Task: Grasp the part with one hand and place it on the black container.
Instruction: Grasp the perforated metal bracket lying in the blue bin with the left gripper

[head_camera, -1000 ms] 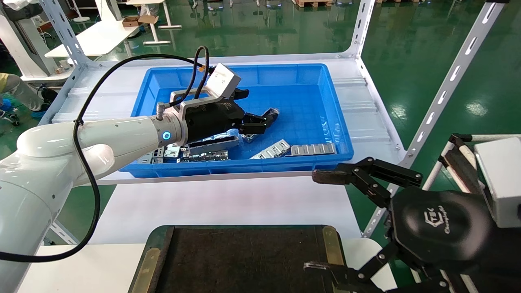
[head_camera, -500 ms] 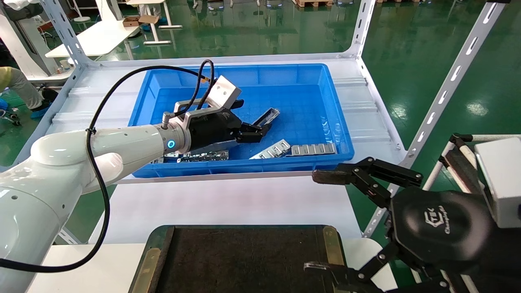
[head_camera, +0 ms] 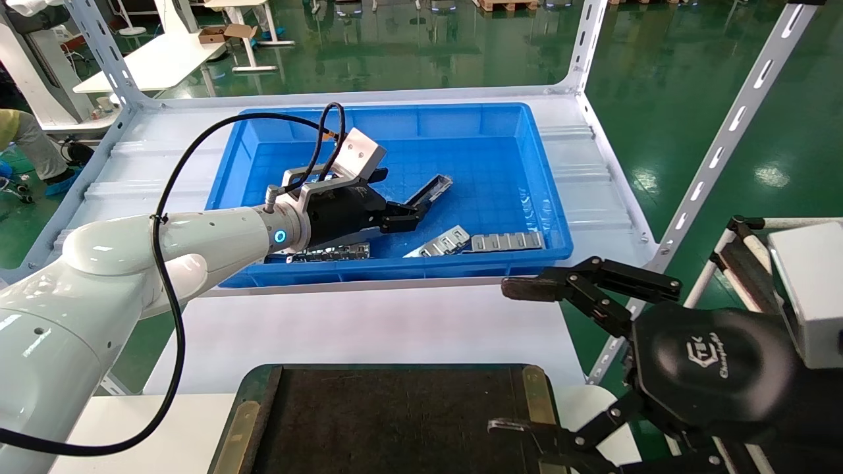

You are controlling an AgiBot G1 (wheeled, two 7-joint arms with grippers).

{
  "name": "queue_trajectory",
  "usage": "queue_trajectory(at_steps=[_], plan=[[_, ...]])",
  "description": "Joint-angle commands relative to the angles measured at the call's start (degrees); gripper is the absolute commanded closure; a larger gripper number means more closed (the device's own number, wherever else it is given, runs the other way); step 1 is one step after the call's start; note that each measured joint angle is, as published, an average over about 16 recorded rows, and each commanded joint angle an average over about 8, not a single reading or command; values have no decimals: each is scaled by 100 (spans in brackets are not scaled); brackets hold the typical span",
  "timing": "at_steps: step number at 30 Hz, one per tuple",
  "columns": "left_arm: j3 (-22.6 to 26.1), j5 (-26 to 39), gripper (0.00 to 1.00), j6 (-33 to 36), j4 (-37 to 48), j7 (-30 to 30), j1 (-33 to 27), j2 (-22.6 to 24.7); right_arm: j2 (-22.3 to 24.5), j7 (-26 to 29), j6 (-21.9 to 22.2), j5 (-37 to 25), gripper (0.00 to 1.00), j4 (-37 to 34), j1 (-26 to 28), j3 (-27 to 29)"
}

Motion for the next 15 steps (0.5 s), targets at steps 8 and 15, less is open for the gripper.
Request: queue_trajectory(at_steps=[8, 15], plan=[[352, -214, 100, -156, -73, -171, 55, -7, 1, -2, 1, 2, 100, 0, 1, -3], [581, -387, 100, -255, -83, -240, 102, -13, 2, -3, 3, 4, 100, 0, 1, -6]])
